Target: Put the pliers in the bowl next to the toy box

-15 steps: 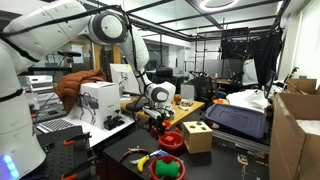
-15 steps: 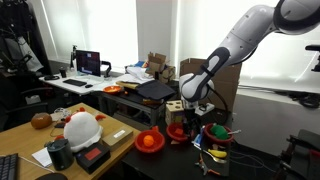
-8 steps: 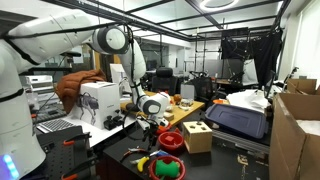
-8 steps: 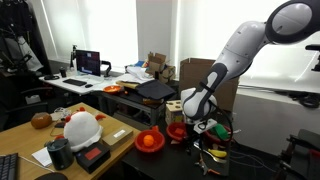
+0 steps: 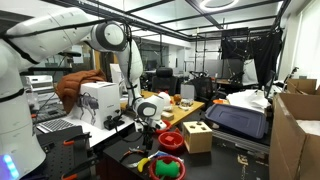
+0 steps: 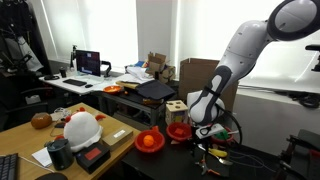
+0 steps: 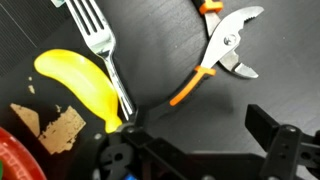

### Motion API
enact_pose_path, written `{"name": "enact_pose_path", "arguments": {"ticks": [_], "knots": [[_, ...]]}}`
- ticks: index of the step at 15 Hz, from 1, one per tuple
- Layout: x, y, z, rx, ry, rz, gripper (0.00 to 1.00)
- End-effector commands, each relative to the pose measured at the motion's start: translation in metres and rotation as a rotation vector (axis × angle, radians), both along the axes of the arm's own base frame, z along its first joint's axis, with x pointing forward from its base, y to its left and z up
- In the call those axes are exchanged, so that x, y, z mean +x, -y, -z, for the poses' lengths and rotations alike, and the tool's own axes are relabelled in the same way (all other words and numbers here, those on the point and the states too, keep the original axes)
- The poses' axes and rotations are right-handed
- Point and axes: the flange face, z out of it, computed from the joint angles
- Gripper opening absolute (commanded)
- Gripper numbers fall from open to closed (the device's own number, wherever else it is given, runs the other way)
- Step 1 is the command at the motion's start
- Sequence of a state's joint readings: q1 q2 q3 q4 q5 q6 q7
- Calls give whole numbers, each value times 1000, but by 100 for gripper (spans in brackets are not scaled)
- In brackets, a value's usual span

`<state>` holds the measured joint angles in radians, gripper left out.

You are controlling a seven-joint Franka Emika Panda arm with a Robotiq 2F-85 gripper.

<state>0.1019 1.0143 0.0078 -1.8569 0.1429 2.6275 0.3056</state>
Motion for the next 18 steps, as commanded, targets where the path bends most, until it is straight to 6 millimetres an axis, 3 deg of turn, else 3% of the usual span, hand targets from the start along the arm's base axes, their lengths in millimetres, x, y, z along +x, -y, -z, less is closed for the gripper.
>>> {"name": "enact_pose_path", "arguments": {"ticks": [1, 9, 13, 18], "knots": [[-14, -3, -17, -6, -3, 33, 100], [-12, -14, -49, 41, 32, -64, 100], [-16, -22, -49, 87, 2, -84, 100], [-39, -36, -45, 90, -27, -53, 100]]}}
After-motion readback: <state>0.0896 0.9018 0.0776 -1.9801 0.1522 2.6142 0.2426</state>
